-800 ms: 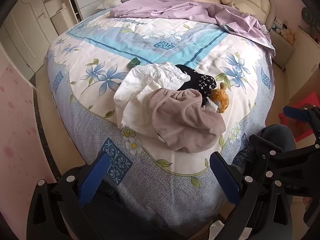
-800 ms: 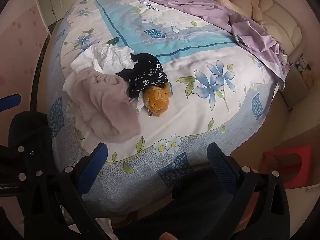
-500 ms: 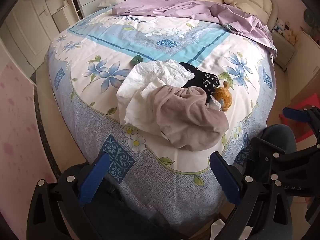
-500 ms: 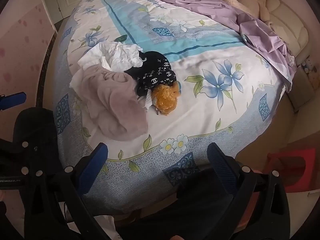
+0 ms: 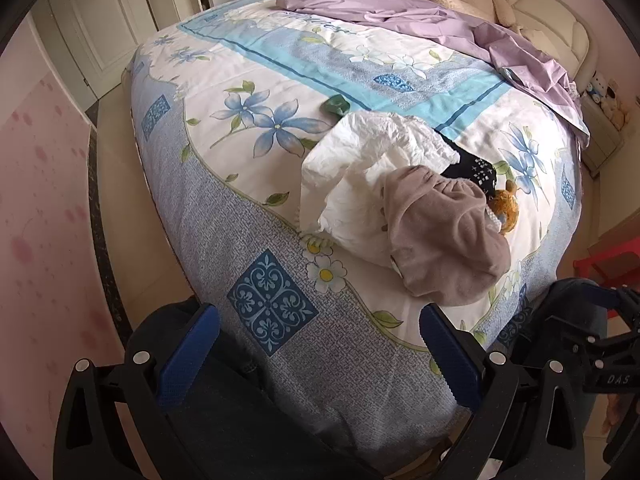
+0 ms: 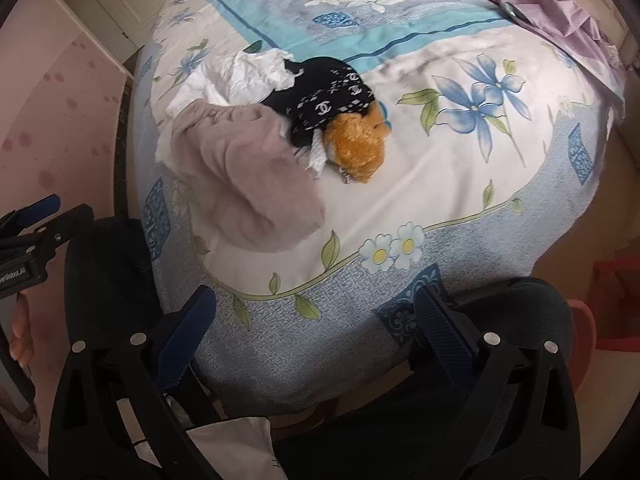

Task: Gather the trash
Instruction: 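Reach both tools toward the pile of cloth and tissue on the duvet, then grasp the mauve cloth with the right tool while the left tool grasps the white tissue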

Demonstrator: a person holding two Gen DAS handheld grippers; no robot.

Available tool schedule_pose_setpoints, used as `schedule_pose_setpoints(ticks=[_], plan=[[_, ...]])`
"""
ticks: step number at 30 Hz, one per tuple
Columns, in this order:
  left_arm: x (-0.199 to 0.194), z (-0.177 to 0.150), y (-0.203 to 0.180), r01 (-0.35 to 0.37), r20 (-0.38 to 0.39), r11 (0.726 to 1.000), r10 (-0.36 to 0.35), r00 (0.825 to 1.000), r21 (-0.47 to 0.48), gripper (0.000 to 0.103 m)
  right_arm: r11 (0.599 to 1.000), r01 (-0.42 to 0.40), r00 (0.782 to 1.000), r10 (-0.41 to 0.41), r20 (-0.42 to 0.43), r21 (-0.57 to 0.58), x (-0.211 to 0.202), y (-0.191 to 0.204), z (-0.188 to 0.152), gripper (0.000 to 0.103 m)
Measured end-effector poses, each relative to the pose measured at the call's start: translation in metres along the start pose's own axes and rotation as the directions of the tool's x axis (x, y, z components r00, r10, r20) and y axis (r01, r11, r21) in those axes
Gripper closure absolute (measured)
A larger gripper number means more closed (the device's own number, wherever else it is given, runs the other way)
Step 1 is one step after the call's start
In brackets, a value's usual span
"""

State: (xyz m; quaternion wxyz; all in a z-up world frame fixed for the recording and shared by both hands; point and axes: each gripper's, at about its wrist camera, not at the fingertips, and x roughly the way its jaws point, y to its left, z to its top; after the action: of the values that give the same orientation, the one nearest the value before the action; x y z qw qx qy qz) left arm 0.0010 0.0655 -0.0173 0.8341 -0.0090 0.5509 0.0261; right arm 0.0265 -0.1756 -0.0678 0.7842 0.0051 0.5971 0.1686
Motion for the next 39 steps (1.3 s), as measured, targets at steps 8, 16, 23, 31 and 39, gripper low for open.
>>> schedule_pose_setpoints(ticks=[8,16,23,31,39], plan=[[0.014,-0.003,0.002,0.010,-0.030,1.000,-0.011,0.999,-0.012,0.005,0.994,0.014,1.000,-0.015,-0.007,-0.112,0.006,0.016,0.001,0.007],[0.021,0.007,-0.003,0.006,-0.043,0.999,-0.004,0.999,0.045,0.005,0.957,0.058,0.997,-0.041,0.066,-0.284,0.016,0.047,0.031,0.020],[0.031,0.019,0.002,-0.023,-0.037,0.997,0.026,0.999,0.075,0.005,0.942,0.069,0.997,-0.058,0.043,-0.330,0.041,0.055,0.058,0.040],[0.041,0.026,0.005,-0.016,-0.047,0.997,0.020,0.999,0.077,0.005,0.938,0.054,0.998,-0.055,0.004,-0.343,0.058,0.058,0.066,0.084],[0.048,0.031,0.001,0.001,-0.037,0.996,0.002,0.999,0.090,0.005,0.946,0.002,1.000,0.001,0.009,-0.325,0.039,0.060,0.061,0.096]])
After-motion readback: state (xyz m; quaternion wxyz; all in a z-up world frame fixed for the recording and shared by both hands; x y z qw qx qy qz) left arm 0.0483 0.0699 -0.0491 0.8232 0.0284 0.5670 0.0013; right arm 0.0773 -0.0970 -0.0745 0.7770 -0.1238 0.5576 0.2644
